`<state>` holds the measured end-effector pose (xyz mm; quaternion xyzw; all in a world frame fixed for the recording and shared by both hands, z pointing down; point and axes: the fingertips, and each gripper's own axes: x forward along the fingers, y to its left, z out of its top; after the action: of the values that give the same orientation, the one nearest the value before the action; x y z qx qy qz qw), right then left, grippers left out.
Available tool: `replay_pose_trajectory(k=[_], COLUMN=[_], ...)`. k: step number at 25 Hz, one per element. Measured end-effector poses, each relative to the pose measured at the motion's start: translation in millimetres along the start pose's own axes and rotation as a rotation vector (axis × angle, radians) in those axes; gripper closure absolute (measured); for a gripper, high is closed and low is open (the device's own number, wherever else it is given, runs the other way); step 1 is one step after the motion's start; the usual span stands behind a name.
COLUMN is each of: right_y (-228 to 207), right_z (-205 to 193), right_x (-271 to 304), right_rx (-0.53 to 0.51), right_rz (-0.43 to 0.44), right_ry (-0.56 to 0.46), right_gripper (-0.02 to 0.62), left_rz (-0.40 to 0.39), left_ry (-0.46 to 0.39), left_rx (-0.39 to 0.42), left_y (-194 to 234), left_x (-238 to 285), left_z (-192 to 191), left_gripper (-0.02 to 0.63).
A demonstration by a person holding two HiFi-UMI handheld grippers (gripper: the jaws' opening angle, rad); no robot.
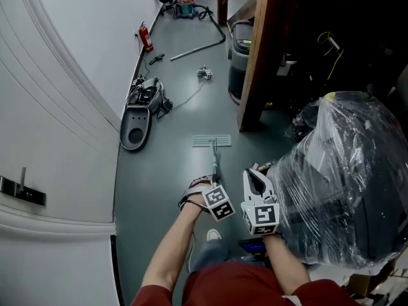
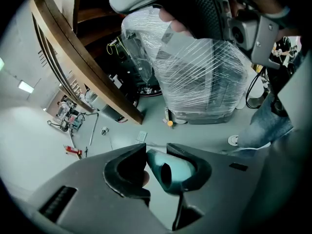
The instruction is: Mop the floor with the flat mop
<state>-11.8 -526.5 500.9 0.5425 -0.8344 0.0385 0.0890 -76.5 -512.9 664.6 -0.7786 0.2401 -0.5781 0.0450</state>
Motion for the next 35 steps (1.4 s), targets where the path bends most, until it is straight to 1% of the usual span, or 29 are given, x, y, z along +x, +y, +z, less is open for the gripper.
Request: replay_pose_trajectory(k=[7, 13, 17, 21, 25, 30, 35], right_y=[0.0, -16.0, -31.0, -50.2, -68.6, -97.0, -122.6], right_z=[24.4, 24.8, 28.4, 43.5, 62.3, 74.9, 80.0], right_x=[43.5, 77.0, 116.6, 161.0, 205.9, 246.3, 281.3], right_rx=[0.007, 0.018, 0.023, 0.028, 0.028, 0.024, 0.022], right_rz=[-0.047, -0.069, -0.062, -0.043, -0.020, 0.000, 0.020], right_ry=[-0.025, -0.027, -0.038, -0.043, -0.052, -0.061, -0.059], right_gripper=[0.577, 0.577, 0.577, 0.577, 0.577, 0.577, 0.577], left_rz=[-0.004, -0.005, 0.003, -0.001, 0.007, 0.013, 0.022], left_ry=[0.005, 0.004, 0.008, 0.016, 0.015, 0.016, 0.028], left_rx=[0.021, 0.025, 0.031, 0.025, 0.002, -0.013, -0.030], left_y=[51.7, 83.8, 115.6, 150.8, 196.6, 238.0, 272.7], left_x=[11.4, 27.9, 46.1, 60.5, 70.3, 90.7, 111.0], left_z=[-20.5, -14.5, -10.1, 0.6, 18.8, 42.5, 55.8], left_gripper=[0.465, 0.465, 0.465, 0.465, 0.469, 0.471, 0.471])
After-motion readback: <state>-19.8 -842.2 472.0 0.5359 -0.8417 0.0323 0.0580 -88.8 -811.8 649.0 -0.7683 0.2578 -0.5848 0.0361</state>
